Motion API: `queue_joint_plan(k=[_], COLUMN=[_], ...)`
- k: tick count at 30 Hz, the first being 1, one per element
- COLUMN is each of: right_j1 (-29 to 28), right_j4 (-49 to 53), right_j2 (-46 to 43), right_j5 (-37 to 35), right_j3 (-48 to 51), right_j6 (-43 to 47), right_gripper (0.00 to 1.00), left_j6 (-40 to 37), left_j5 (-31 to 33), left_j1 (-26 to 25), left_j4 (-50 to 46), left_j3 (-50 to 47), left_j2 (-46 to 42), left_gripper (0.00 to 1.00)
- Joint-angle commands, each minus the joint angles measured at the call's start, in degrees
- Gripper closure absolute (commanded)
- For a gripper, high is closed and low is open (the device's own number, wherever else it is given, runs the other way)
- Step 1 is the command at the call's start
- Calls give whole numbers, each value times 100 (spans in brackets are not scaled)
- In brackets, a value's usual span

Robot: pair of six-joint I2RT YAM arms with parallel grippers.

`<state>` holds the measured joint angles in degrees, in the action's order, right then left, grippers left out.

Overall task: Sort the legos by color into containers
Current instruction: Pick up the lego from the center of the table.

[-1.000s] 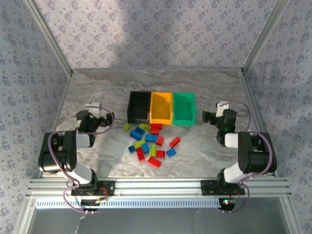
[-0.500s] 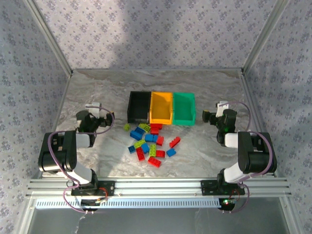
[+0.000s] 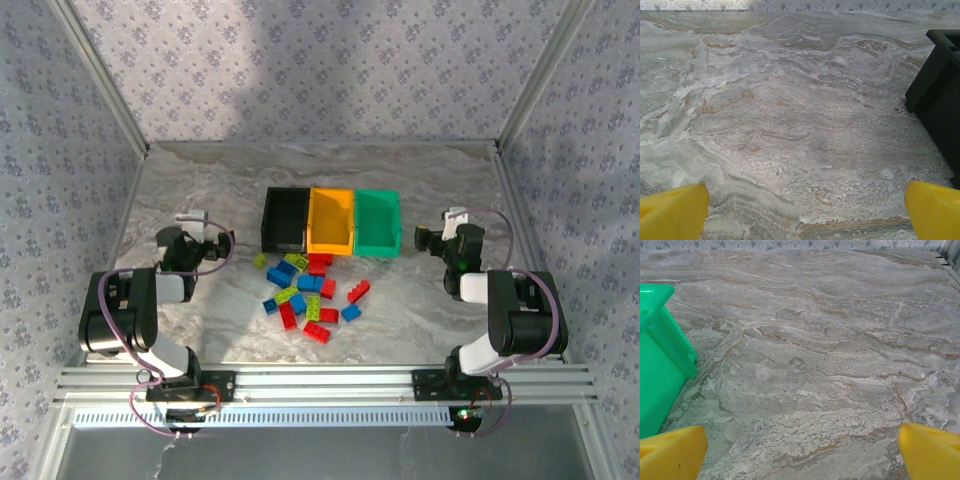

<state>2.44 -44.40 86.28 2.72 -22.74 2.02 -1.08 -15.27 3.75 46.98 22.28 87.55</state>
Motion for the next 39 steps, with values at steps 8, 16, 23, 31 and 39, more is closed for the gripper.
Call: queue_joint_plan(k=[8, 16, 23, 31, 39], right_j1=[-712, -435, -541, -1909, -2898], right_j4=[1192, 3253, 4139, 4250, 4012], right_j2=[-1187, -2244, -2166, -2192, -2754], right_j5=[-1144, 140, 796, -189, -1881], right_j3=[-218, -784, -1100, -932, -610], right_j6=[494, -1200, -2096, -1749, -1440], right_gripper=[0, 0, 0, 0, 0], left_j6=[-93, 1259, 2533, 2807, 2685], left_j5=[438, 1629, 787, 214, 324], left_j1=[-146, -153, -172, -980, -1744], left_j4=[-324, -3327, -5124, -6865, -7132], left_j3=[34, 625, 773, 1108, 1371], left_j2=[-524, -2452, -3556, -3533, -2527], left_gripper=[0, 0, 0, 1, 8])
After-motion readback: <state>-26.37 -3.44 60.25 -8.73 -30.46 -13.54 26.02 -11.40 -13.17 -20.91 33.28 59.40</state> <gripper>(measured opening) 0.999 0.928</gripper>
